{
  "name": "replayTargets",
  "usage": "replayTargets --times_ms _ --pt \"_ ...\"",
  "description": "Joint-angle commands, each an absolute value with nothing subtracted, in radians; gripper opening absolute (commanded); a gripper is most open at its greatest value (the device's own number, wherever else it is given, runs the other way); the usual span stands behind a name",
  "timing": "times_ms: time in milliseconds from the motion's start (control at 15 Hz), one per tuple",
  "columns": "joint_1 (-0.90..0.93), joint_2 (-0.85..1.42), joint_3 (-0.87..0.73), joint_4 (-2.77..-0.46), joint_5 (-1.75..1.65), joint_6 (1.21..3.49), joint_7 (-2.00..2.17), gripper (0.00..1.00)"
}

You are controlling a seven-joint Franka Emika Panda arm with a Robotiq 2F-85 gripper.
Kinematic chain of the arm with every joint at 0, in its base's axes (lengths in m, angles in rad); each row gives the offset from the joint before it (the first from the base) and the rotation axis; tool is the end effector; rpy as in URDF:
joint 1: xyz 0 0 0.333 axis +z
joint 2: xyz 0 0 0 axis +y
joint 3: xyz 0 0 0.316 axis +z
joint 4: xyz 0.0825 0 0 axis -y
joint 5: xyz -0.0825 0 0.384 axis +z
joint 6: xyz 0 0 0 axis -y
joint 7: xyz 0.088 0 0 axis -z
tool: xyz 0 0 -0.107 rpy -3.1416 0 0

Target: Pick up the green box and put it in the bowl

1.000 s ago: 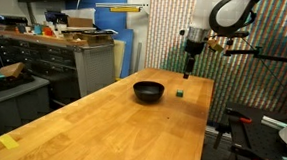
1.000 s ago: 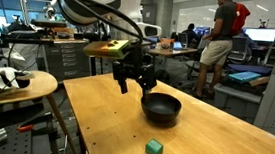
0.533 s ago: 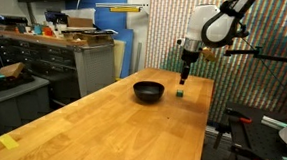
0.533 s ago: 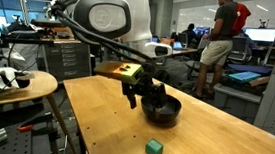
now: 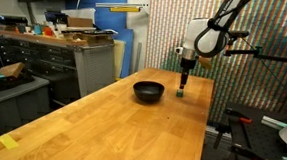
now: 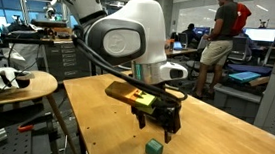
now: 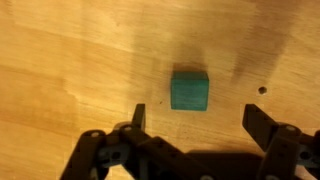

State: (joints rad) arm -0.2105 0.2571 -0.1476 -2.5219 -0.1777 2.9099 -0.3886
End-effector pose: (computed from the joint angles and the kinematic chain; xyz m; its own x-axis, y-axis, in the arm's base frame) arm 0.4468 -0.1588 0.1939 0.9746 0.2111 0.0743 0.1996 -0.9701 0.1384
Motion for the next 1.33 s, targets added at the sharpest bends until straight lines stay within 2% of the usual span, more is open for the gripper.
replayTargets --times_ms 0,733,800,1267 --pt "-0.266 0.322 -0.11 -2.466 -0.152 2.918 -0.445 1.0" --pt "-0.388 0.393 -0.002 -2.405 -0.089 2.862 -0.527 1.0" --pt "-0.396 0.394 0.006 -2.404 -0.083 2.852 -0.534 0.82" --pt "-0.424 0.399 0.045 -2.41 -0.042 2.822 -0.589 0.26"
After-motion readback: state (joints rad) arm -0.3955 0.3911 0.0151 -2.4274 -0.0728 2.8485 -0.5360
